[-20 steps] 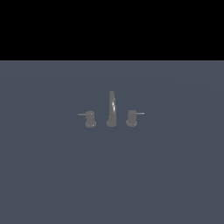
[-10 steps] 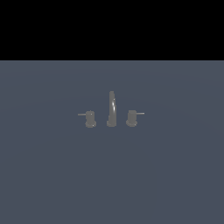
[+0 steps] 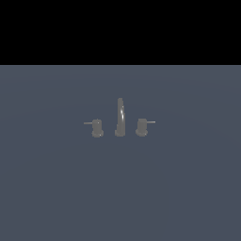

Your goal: Turn on the faucet by rotating a designated handle.

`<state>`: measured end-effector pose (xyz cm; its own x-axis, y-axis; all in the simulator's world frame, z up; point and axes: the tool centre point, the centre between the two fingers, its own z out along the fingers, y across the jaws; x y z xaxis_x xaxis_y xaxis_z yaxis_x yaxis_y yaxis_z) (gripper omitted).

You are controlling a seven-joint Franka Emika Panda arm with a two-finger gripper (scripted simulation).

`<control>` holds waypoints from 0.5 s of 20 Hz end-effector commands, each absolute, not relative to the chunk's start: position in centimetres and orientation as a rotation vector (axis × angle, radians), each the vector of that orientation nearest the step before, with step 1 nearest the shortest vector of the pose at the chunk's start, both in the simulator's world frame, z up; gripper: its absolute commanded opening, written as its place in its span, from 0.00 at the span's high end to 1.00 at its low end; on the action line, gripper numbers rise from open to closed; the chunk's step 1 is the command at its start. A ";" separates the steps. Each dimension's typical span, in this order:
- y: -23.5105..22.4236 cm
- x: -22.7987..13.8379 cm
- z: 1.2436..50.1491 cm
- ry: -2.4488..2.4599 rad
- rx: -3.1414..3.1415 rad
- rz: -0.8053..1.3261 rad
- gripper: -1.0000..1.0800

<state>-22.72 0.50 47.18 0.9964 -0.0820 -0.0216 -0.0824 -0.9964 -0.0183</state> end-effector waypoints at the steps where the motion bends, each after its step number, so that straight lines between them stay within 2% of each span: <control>1: 0.3 -21.6 46.8 0.186 -3.117 0.033 1.00; 10: -0.8 -15.2 44.4 0.501 -3.087 0.030 1.00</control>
